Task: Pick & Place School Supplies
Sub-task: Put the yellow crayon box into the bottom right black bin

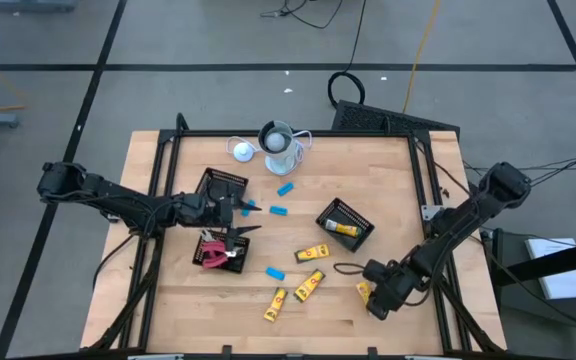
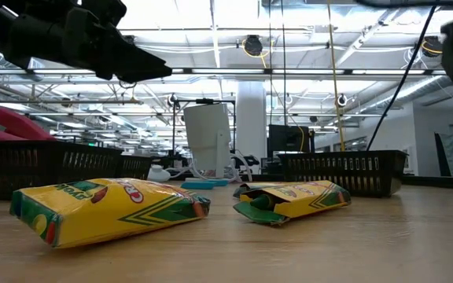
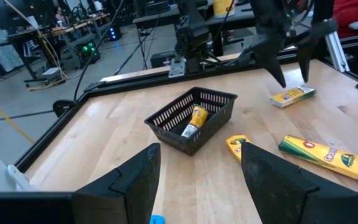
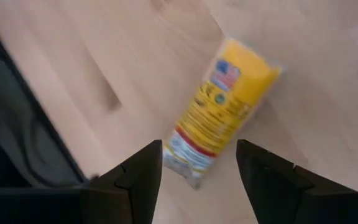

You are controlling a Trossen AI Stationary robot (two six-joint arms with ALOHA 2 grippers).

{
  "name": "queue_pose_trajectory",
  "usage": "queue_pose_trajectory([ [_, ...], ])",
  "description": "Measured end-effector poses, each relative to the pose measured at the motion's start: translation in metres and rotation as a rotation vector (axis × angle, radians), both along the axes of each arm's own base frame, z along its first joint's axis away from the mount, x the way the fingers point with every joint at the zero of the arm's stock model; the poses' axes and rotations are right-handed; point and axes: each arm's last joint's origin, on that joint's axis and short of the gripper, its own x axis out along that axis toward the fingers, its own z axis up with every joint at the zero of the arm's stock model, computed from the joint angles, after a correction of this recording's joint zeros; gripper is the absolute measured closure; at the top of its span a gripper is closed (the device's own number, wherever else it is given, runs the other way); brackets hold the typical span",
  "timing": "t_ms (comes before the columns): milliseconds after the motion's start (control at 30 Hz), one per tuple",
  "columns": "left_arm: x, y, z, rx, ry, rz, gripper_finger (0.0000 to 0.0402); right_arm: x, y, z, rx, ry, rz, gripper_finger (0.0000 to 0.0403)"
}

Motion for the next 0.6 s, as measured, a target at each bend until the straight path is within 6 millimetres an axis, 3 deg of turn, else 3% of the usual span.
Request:
queue_pose_trajectory([
  [233, 0.000, 0.000, 0.000, 0.000, 0.000, 0.000, 0.0174, 0.005, 0.005, -0.023, -0.010, 0.101, 0.057, 0.0206],
  [600, 0.000, 0.000, 0.000, 0.000, 0.000, 0.000, 0.0174, 0.013, 0.009, -0.020, 0.040, 0.004, 0.062, 0.0206],
])
